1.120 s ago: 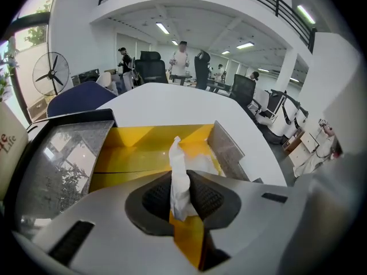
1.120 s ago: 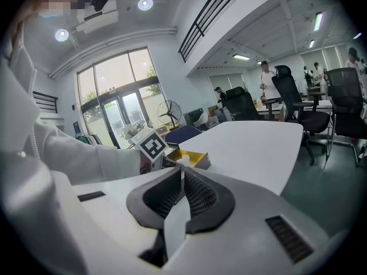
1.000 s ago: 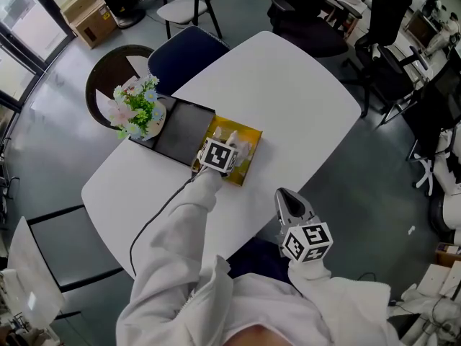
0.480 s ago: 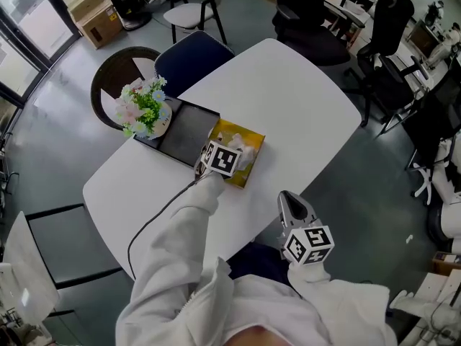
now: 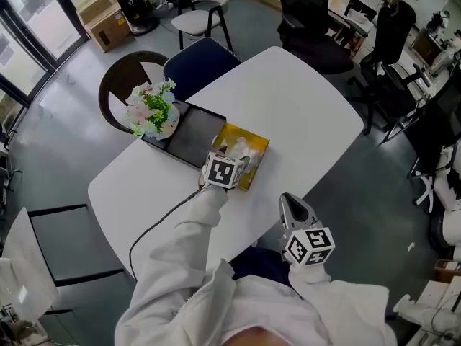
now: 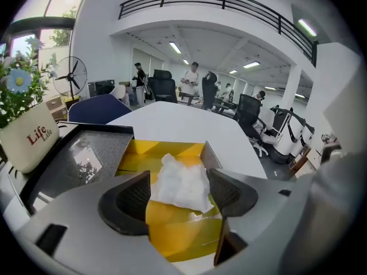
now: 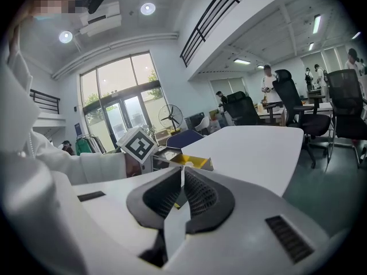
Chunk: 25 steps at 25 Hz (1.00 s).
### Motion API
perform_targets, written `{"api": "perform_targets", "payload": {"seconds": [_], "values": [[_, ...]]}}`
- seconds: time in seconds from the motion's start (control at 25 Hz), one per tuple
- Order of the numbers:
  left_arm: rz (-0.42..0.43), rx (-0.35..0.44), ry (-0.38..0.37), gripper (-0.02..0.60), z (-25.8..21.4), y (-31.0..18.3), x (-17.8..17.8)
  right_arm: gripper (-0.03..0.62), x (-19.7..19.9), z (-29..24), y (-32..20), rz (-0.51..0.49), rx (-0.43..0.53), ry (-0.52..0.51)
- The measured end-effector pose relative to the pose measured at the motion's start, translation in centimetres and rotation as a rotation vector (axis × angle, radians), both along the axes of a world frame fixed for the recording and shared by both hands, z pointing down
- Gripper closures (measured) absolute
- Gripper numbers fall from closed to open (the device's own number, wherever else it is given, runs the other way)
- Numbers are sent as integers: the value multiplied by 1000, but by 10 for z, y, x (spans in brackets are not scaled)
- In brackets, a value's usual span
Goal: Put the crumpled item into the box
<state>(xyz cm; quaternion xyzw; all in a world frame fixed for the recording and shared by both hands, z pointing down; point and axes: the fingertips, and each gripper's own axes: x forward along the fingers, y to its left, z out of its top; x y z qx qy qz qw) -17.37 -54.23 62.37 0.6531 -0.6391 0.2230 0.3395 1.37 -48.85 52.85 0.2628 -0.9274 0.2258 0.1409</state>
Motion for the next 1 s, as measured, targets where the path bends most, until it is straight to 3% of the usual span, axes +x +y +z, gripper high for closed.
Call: {"api": "perform_targets", "payload": {"seconds": [0.52, 0.84, 1.0], "values": [[-82, 272, 137, 254, -83, 42, 6, 554, -15, -8, 0, -50, 25, -8], [-68, 459, 151, 263, -144, 72, 13, 554, -35, -24, -6, -96, 77, -25], [-98, 554, 148, 320, -170, 95, 8, 554, -46, -35, -10, -113, 105, -40]]}}
